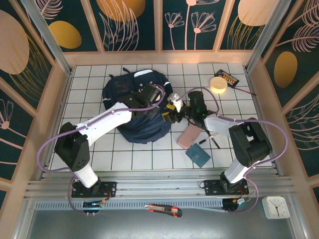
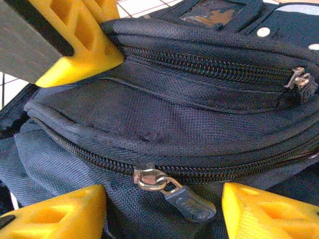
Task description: Pack the student bag
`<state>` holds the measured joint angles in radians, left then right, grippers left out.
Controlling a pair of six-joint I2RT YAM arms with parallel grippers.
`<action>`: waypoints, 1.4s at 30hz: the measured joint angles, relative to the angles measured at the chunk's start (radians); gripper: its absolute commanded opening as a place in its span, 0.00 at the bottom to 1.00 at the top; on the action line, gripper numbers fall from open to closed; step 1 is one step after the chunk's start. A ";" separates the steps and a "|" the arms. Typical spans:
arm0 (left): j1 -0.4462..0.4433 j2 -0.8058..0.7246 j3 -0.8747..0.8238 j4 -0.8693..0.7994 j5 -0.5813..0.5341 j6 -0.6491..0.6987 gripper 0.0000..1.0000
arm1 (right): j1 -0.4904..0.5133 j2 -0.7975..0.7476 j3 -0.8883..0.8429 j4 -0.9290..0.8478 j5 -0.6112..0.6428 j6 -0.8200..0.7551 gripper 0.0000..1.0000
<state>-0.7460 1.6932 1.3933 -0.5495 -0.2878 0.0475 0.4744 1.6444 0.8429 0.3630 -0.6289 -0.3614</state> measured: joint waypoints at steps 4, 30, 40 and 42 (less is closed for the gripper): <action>0.000 0.000 0.000 0.002 0.000 0.001 0.00 | -0.005 0.034 0.030 -0.005 -0.026 -0.010 0.23; 0.000 -0.002 0.000 0.013 -0.031 0.031 0.00 | -0.121 0.029 0.056 -0.076 -0.208 -0.061 0.39; 0.000 -0.004 0.000 0.003 -0.039 0.031 0.00 | -0.111 0.077 0.105 -0.093 -0.249 -0.078 0.40; 0.000 -0.004 0.000 0.000 -0.040 0.031 0.00 | -0.103 0.085 0.113 -0.098 -0.252 -0.079 0.40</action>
<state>-0.7464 1.6890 1.3930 -0.5495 -0.3283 0.0784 0.3710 1.7294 0.9562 0.2653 -0.8806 -0.4400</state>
